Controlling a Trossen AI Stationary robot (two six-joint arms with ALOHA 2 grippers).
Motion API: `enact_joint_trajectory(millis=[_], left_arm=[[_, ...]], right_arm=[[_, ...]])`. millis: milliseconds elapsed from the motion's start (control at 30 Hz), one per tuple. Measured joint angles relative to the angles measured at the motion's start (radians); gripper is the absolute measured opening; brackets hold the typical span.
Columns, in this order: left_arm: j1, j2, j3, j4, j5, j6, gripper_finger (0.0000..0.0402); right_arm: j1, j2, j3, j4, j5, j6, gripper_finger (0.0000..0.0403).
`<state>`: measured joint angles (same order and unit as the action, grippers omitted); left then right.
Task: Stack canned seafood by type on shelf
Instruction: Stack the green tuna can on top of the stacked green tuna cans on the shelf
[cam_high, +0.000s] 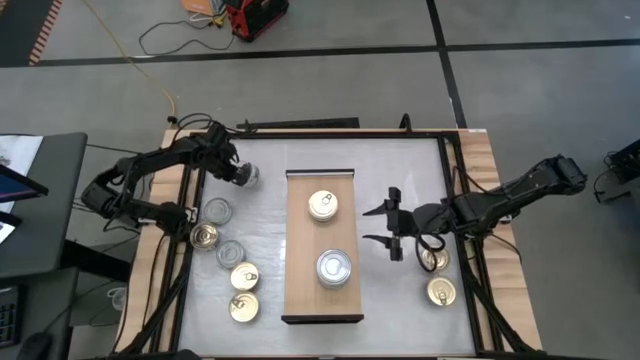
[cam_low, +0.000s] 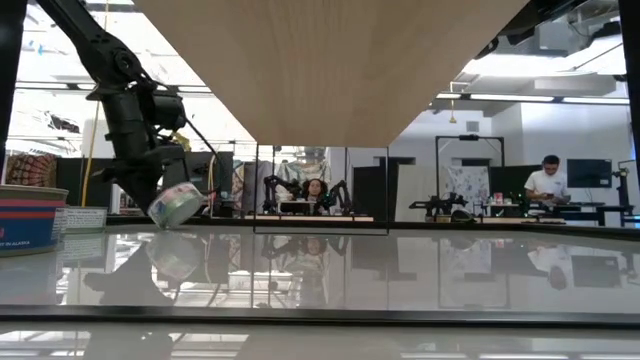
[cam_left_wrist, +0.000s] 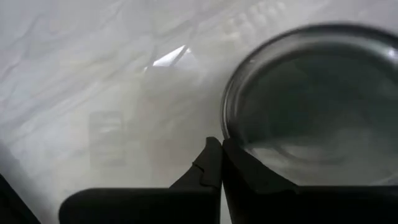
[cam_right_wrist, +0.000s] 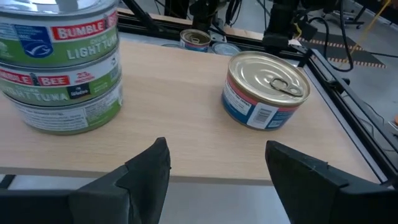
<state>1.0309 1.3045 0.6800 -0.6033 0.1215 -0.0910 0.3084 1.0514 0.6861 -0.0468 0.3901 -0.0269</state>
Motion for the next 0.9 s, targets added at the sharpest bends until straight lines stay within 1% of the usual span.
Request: enact_joint_trajectory(millis=[333, 467, 567, 733, 833, 900], left_arm=[[-0.004, -0.015, 0.0, -0.003, -0.018, 0.037, 0.0], [-0.031, -0.008, 0.0, -0.02, -0.028, 0.038, 0.0], [-0.049, -0.036, 0.012, -0.008, -0.033, 0.04, 0.0], [-0.079, -0.089, 0.033, -0.006, -0.026, -0.04, 0.0], [-0.1, -0.074, 0.026, 0.007, -0.056, -0.12, 0.0002], [-0.108, -0.053, 0.013, 0.028, -0.082, -0.162, 0.0012]], right_arm=[[-0.002, 0.0, 0.0, 0.0, 0.0, 0.0, 0.029], [-0.002, 0.0, 0.0, 0.002, 0.0, 0.0, 0.029], [-0.002, 0.0, 0.0, 0.003, 0.0, 0.0, 0.029], [-0.002, 0.0, 0.0, 0.014, 0.0, 0.0, 0.029], [-0.002, 0.0, 0.0, 0.023, 0.0, -0.004, 0.029], [-0.002, 0.0, 0.0, 0.029, 0.0, -0.004, 0.029]])
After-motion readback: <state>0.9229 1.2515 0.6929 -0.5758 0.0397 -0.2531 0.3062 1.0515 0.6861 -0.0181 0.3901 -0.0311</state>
